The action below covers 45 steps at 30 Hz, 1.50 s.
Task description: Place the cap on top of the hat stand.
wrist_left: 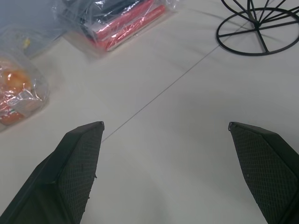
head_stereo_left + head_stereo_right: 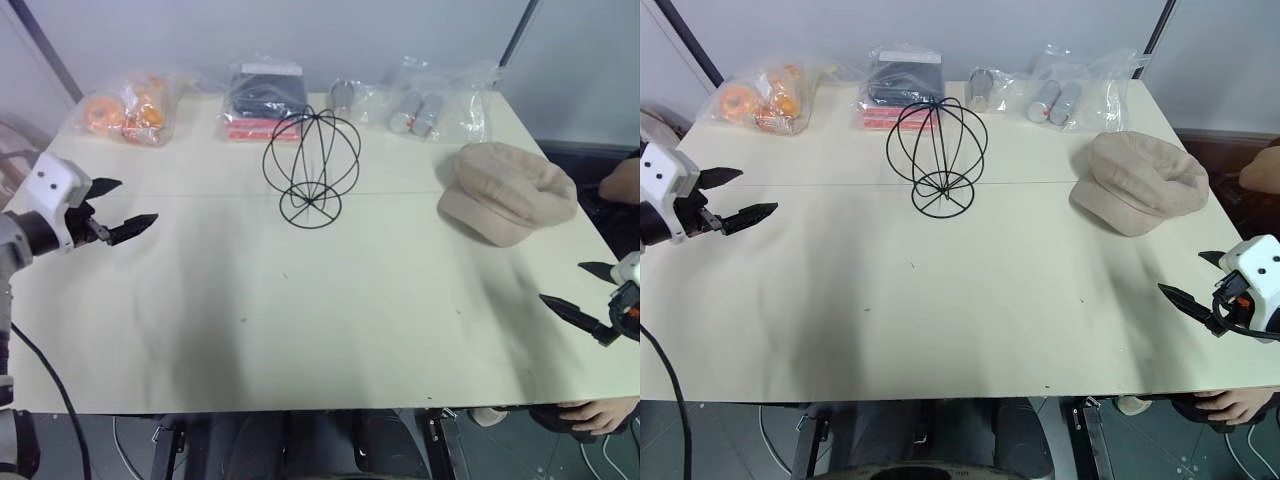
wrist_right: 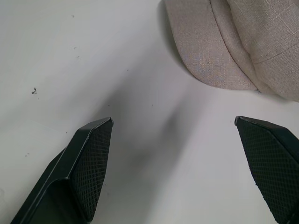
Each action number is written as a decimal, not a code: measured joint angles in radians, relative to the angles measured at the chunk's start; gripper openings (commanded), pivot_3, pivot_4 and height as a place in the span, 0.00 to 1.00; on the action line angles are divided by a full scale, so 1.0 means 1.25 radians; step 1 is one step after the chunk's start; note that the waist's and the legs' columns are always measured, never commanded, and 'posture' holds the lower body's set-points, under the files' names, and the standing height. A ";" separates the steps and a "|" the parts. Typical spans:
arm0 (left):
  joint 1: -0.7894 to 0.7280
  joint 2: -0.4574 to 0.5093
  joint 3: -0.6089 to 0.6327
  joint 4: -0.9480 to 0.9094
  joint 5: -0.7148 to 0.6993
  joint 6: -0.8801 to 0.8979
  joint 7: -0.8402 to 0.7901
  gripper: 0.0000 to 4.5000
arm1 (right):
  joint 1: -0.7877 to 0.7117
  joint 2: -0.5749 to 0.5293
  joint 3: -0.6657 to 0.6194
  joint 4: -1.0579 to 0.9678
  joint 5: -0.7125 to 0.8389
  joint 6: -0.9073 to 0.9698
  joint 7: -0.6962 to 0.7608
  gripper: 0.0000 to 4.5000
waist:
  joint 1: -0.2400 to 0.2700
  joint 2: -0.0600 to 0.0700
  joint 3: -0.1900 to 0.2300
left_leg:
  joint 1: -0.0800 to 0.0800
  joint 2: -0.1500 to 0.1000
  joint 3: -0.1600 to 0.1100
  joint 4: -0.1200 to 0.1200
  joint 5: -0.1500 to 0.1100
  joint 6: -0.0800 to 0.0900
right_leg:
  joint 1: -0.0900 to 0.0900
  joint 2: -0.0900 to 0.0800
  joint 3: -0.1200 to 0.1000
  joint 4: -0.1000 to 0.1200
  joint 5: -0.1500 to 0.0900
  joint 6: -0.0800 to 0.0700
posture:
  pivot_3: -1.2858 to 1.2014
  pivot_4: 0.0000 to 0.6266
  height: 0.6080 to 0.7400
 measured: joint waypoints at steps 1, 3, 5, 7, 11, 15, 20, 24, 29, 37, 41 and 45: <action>0.000 0.000 -0.001 0.000 0.002 0.000 0.000 1.00 | -0.001 0.000 0.000 -0.001 0.000 0.002 -0.001 0.95 | 0.000 0.000 0.000 | 0.000 0.000 0.000 0.000 0.000 0.000 | 0.000 0.000 0.000 0.000 0.000 0.000 | 0.52 0.24 1.00; 0.000 0.000 -0.004 0.000 0.004 0.001 0.000 1.00 | -0.009 0.000 0.000 -0.004 0.001 0.006 -0.002 0.95 | 0.000 0.000 0.000 | 0.000 0.000 0.000 0.000 0.000 0.000 | 0.000 0.000 0.000 0.000 0.000 0.000 | 0.52 0.24 1.00; -0.001 0.000 -0.006 0.000 0.003 0.008 0.000 1.00 | -0.015 -0.001 0.000 -0.007 0.001 0.007 -0.005 0.95 | 0.000 0.000 0.000 | 0.000 0.000 0.000 0.000 0.000 0.000 | 0.000 0.000 0.000 0.000 0.000 0.000 | 0.52 0.24 1.00; -0.003 0.000 -0.006 0.000 0.003 0.018 0.000 1.00 | -0.024 -0.001 0.000 -0.008 0.001 0.006 -0.007 0.95 | 0.001 0.000 0.000 | 0.000 0.000 0.000 0.000 0.000 0.000 | 0.000 0.000 0.000 0.000 0.000 0.000 | 0.52 0.24 1.00; -0.003 0.000 -0.006 0.000 -0.002 0.026 0.000 1.00 | -0.045 -0.001 0.001 -0.012 0.002 0.008 -0.014 0.95 | 0.000 0.000 0.000 | 0.000 0.000 0.000 0.000 0.000 0.000 | 0.000 0.000 0.000 0.000 0.000 0.000 | 0.52 0.24 1.00; -0.016 -0.001 0.006 -0.025 -0.052 0.091 -0.012 1.00 | -0.091 -0.018 0.023 -0.008 -0.014 0.014 -0.037 0.95 | 0.000 0.000 0.000 | 0.000 0.000 0.000 0.000 0.000 0.000 | 0.000 0.000 0.000 0.000 0.000 0.000 | 0.52 0.24 1.00; -0.022 0.001 0.038 -0.198 -0.179 0.247 -0.031 1.00 | -0.166 -0.083 0.081 -0.005 -0.072 0.021 -0.074 0.95 | 0.000 0.000 0.000 | 0.000 0.000 0.000 0.000 0.000 0.000 | 0.000 0.000 0.000 0.000 0.000 0.000 | 0.52 0.24 1.00; 0.002 0.008 0.039 -0.361 -0.288 0.365 -0.057 1.00 | -0.230 -0.102 0.166 -0.067 -0.114 0.056 -0.112 0.95 | -0.004 0.000 0.000 | 0.000 0.000 -0.001 0.000 0.000 0.000 | 0.000 0.000 0.000 0.001 0.000 0.000 | 0.52 0.24 1.00; -0.012 -0.001 -0.022 -0.517 -0.381 0.437 -0.074 1.00 | -0.374 -0.090 0.356 -0.140 -0.234 0.129 -0.227 0.95 | -0.003 0.000 0.000 | 0.000 0.000 -0.001 0.000 0.000 0.000 | 0.000 0.000 0.000 0.001 0.000 0.000 | 0.52 0.24 1.00; -0.144 -0.096 -0.160 -0.547 -0.409 0.456 -0.074 1.00 | -0.528 0.089 0.698 0.014 -0.535 0.192 -0.425 0.95 | 0.000 0.000 0.000 | -0.001 -0.002 -0.001 0.002 0.000 0.000 | -0.001 0.000 0.000 0.001 0.000 0.000 | 0.52 0.24 1.00; -0.190 -0.130 -0.183 -0.511 -0.393 0.455 -0.062 1.00 | -0.580 0.129 0.751 0.150 -0.613 0.177 -0.474 0.95 | -0.002 0.000 0.000 | -0.001 -0.002 -0.001 0.001 0.000 0.000 | -0.001 0.000 0.000 0.001 0.000 0.000 | 0.52 0.24 1.00; -0.211 -0.143 -0.184 -0.496 -0.388 0.455 -0.052 1.00 | -0.642 0.158 0.782 0.299 -0.674 0.127 -0.535 0.95 | -0.004 0.000 0.000 | -0.001 -0.002 -0.001 0.001 0.000 0.000 | -0.001 0.000 0.000 0.001 0.000 0.000 | 0.52 0.24 1.00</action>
